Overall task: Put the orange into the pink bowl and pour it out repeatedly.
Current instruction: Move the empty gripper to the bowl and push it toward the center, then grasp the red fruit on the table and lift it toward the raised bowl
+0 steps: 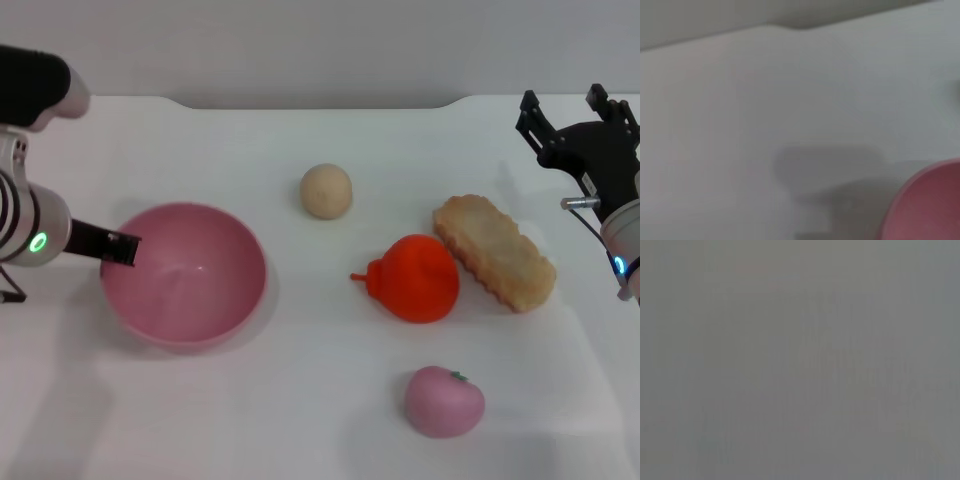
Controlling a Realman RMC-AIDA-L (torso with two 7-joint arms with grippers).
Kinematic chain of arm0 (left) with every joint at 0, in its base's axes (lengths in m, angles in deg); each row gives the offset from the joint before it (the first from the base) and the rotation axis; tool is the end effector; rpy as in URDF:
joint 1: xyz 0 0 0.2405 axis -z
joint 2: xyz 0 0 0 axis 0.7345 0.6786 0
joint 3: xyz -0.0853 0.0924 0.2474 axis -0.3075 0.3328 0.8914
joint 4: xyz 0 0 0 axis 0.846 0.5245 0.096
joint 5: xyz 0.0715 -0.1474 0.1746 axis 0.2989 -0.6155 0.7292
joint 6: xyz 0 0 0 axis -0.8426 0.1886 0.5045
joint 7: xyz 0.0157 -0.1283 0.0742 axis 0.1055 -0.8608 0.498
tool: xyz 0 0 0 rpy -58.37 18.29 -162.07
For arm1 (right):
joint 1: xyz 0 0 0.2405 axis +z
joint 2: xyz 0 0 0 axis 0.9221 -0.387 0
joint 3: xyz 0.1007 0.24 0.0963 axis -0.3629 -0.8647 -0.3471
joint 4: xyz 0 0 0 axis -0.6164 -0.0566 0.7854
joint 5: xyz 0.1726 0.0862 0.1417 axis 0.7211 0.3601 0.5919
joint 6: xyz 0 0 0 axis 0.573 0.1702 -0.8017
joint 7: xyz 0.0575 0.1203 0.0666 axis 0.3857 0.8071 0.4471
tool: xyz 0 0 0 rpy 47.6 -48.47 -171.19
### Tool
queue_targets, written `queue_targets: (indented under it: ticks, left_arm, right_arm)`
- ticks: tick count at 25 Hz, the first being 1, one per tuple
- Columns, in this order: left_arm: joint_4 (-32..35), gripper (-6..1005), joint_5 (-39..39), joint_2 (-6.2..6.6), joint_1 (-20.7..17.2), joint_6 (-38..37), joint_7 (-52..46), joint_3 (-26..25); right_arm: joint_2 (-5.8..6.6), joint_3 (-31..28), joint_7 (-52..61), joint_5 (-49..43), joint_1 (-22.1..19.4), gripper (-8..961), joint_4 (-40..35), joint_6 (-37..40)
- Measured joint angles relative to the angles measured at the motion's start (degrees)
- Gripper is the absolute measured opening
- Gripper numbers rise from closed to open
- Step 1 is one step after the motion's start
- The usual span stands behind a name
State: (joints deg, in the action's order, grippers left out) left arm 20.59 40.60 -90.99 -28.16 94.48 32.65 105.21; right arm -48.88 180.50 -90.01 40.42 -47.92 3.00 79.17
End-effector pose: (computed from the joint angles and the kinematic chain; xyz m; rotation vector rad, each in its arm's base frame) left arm -0.2312 0.3794 0.0007 -1.9921 -1.1771 0.3106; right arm 0.3045 0.3819 -0.0741 -1.6393 0.6374 0.6729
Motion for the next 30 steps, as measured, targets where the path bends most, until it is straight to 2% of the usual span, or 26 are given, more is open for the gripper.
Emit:
queue_targets:
  ticks: [8,11,13,15,18,21,22,23,26,28,30]
  left_arm:
    - [2.33,44,0.09,0.12,1.22,0.49,1.35,-0.83]
    - [4.72,44,0.4,0.15,1.93,0.72,2.58,-3.29]
    - [5.42,44,0.43,0.16,2.29,0.73,3.14,-4.45]
    - [5.75,44,0.48,0.17,2.77,0.52,3.96,-5.65]
    - [5.66,44,0.5,0.16,3.44,-0.58,4.93,-6.95]
    - [5.34,44,0.48,0.16,3.57,-2.53,5.2,-7.38]
    - [5.22,44,0.48,0.16,3.58,-3.25,5.21,-7.56]
    - [5.17,44,0.5,0.16,3.59,-3.73,5.23,-7.76]
    - [4.74,44,0.24,0.18,3.92,-5.15,5.85,-8.75]
    - [4.45,44,0.09,0.17,4.11,-5.7,6.28,-9.04]
    - [4.18,44,0.0,0.14,4.32,-6.01,6.57,-9.22]
  right_arm:
    - [0.01,0.1,0.0,0.01,0.02,703,-0.71,-1.59]
    - [0.55,-0.81,-0.83,0.0,-0.12,701,-4.48,-7.96]
    - [1.18,-3.39,-3.6,-0.29,-1.26,699,-10.34,-14.93]
    - [1.3,-8.25,-7.52,-1.95,-3.92,698,-19.54,-24.79]
    - [0.08,-17.52,-11.53,-6.98,-8.28,695,-36.5,-45.77]
    - [-0.34,-23.61,-11.83,-9.75,-9.86,693,-50.85,-63.49]
    - [-0.22,-27.47,-9.82,-10.31,-9.33,692,-58.13,-74.27]
    - [-0.22,-27.47,-9.82,-10.31,-9.33,691,-58.13,-74.27]
    - [0.03,-33.25,-5.38,-12.75,-4.65,689,-64.09,-92.85]
    - [0.05,-35.45,-4.69,-15.81,-1.01,687,-64.47,-102.62]
    - [-0.05,-35.68,-4.5,-19.2,2.02,686,-62.98,-108.68]
